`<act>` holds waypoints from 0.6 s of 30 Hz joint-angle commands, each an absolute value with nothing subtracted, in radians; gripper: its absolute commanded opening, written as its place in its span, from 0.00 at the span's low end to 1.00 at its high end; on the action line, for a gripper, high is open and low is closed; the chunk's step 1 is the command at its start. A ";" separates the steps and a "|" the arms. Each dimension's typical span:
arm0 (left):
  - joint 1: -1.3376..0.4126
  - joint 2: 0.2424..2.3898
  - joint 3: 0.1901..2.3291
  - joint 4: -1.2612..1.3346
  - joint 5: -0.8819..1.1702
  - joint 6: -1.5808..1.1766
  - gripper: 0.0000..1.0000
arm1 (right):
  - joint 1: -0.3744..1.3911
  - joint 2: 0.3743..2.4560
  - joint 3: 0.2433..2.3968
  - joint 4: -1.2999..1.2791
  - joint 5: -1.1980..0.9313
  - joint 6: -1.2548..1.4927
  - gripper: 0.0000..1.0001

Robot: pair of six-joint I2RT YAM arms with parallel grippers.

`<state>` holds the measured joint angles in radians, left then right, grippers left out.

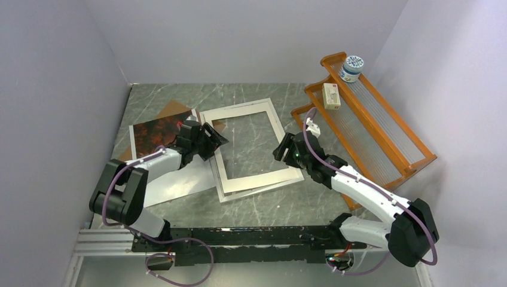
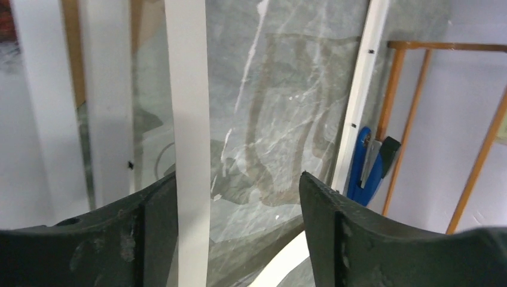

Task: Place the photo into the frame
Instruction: Place the photo frame item in the photo frame.

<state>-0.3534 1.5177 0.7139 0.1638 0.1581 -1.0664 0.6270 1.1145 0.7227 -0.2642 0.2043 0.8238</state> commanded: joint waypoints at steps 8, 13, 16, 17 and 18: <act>-0.360 1.408 0.917 -0.395 -0.041 -1.009 0.82 | 0.621 1.143 0.753 -0.252 0.198 0.825 0.69; -0.359 1.369 0.929 -0.470 -0.069 -0.966 0.82 | 0.622 1.190 0.769 -0.215 0.100 0.784 0.67; -0.356 1.348 0.937 -0.518 -0.094 -0.951 0.81 | 0.621 1.238 0.780 -0.169 -0.035 0.752 0.63; -0.354 1.344 0.942 -0.536 -0.101 -0.945 0.81 | 0.621 1.257 0.781 -0.147 -0.086 0.744 0.60; -0.350 1.339 0.943 -0.553 -0.108 -0.940 0.81 | 0.623 1.276 0.782 -0.122 -0.145 0.738 0.57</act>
<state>-0.3569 1.3804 0.8993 -0.4473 -0.0486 -0.9840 0.6247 1.2247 0.7361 -0.2375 0.0689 0.7868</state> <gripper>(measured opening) 0.814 0.623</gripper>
